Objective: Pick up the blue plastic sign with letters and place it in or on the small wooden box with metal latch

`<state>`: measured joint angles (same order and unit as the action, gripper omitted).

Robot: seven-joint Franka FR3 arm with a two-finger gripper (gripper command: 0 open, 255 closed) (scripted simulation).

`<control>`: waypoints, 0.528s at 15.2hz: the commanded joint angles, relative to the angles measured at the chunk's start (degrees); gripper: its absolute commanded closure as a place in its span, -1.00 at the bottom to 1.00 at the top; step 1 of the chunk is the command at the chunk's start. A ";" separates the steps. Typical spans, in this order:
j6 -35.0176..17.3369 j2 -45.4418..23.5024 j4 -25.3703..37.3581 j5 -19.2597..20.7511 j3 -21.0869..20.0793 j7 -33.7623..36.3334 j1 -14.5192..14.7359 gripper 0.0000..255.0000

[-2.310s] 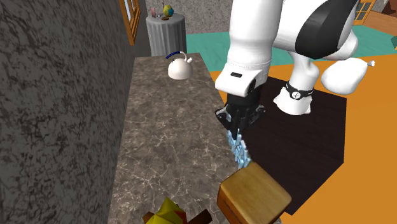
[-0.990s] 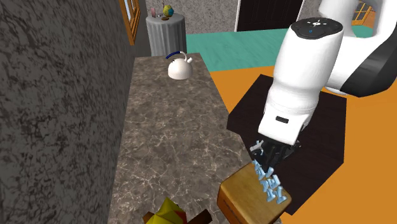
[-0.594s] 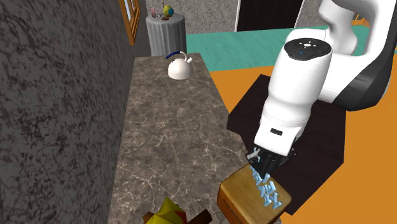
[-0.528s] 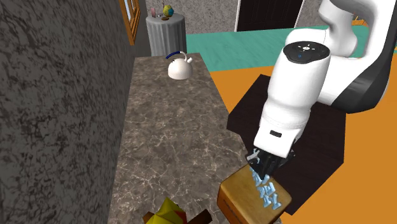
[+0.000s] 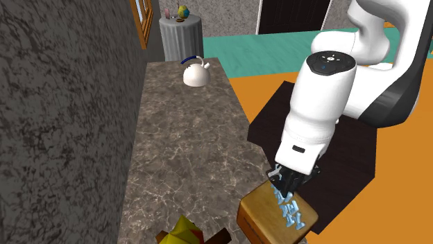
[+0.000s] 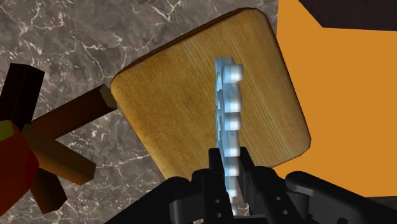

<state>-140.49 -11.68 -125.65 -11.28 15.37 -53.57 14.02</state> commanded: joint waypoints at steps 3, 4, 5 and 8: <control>-0.11 -0.15 -0.18 -0.04 -0.06 -0.03 0.04 -1.00; -0.08 -0.17 -0.12 -0.05 -0.05 -0.05 0.02 -1.00; -0.09 -0.16 -0.14 -0.04 -0.06 -0.04 0.03 -1.00; 1.62 1.32 0.17 0.84 0.25 0.60 0.17 -1.00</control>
<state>-139.74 -11.20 -125.55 -10.92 15.46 -53.35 14.09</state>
